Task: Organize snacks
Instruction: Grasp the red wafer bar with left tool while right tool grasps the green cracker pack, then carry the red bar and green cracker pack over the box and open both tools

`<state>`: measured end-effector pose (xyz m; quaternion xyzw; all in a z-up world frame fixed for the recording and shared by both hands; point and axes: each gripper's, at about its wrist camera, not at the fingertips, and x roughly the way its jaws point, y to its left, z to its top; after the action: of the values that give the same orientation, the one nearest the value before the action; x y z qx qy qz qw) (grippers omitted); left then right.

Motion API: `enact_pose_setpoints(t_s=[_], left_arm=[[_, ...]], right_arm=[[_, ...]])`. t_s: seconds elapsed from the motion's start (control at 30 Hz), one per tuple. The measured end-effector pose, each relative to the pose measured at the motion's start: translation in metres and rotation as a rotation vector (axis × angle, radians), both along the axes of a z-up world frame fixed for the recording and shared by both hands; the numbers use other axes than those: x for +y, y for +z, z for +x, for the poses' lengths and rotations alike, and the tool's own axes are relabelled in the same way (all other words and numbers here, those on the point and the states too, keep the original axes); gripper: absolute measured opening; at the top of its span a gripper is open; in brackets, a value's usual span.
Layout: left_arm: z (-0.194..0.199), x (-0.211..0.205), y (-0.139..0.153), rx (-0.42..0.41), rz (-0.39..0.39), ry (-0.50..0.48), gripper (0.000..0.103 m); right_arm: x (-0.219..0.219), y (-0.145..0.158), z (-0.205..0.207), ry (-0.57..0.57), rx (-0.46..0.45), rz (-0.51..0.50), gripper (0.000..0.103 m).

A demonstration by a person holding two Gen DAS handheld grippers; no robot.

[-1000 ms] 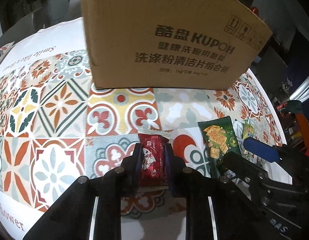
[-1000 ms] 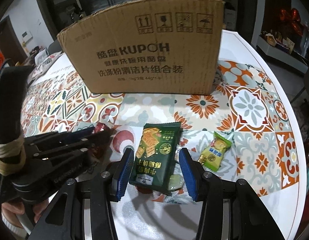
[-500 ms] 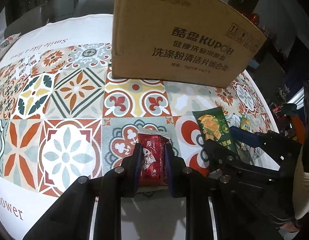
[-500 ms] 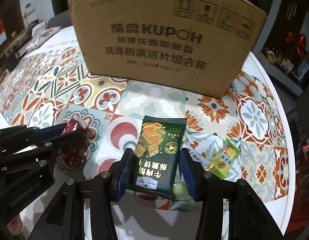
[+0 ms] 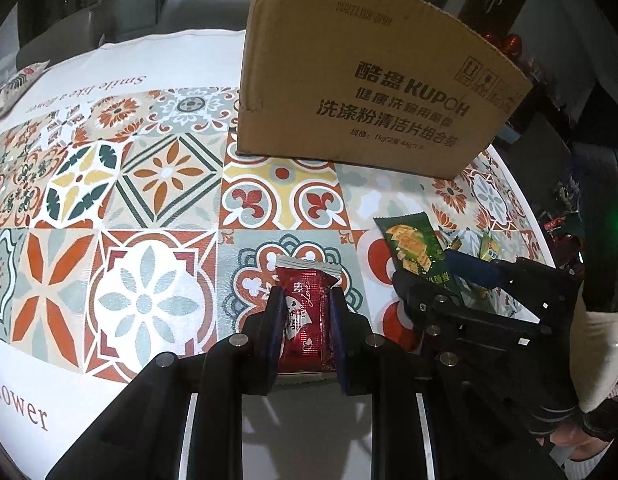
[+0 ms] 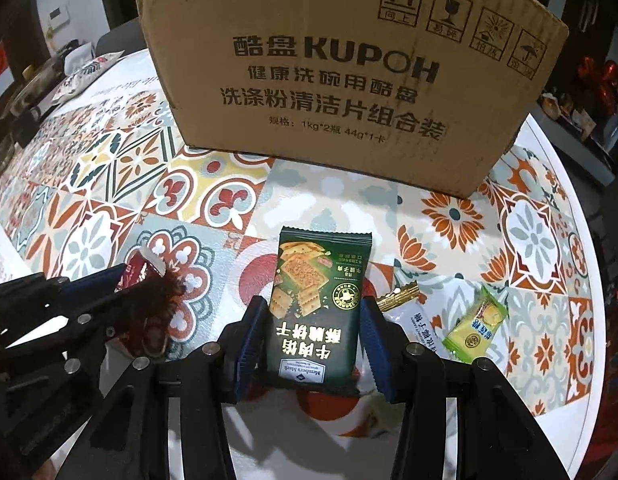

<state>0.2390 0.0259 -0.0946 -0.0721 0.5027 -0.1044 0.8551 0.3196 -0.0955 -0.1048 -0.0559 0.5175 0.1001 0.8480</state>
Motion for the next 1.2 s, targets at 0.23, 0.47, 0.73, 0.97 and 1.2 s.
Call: enact_pose_setpoints(t_s=[0.23,0.47,0.73,0.97,1.2], left_arm=[[-0.006,-0.003,0.016,-0.047,0.02,-0.007,0.022],[-0.014,-0.011,0.044,-0.134,0.044,-0.02,0.022],[-0.02,-0.018,0.076,-0.216,0.036,-0.034,0.022],[-0.019,-0.021,0.106,-0.293,0.051,-0.048,0.022],[-0.014,-0.026,0.132,-0.367,0.07,-0.058,0.022]], right_arm=[[-0.008,0.013,-0.012,-0.001,-0.045,0.035,0.047],[-0.022,0.047,-0.022,-0.024,-0.124,0.083,0.047],[-0.031,0.088,-0.027,-0.046,-0.218,0.137,0.047],[-0.035,0.119,-0.029,-0.049,-0.29,0.164,0.047],[-0.037,0.144,-0.026,-0.045,-0.345,0.182,0.047]])
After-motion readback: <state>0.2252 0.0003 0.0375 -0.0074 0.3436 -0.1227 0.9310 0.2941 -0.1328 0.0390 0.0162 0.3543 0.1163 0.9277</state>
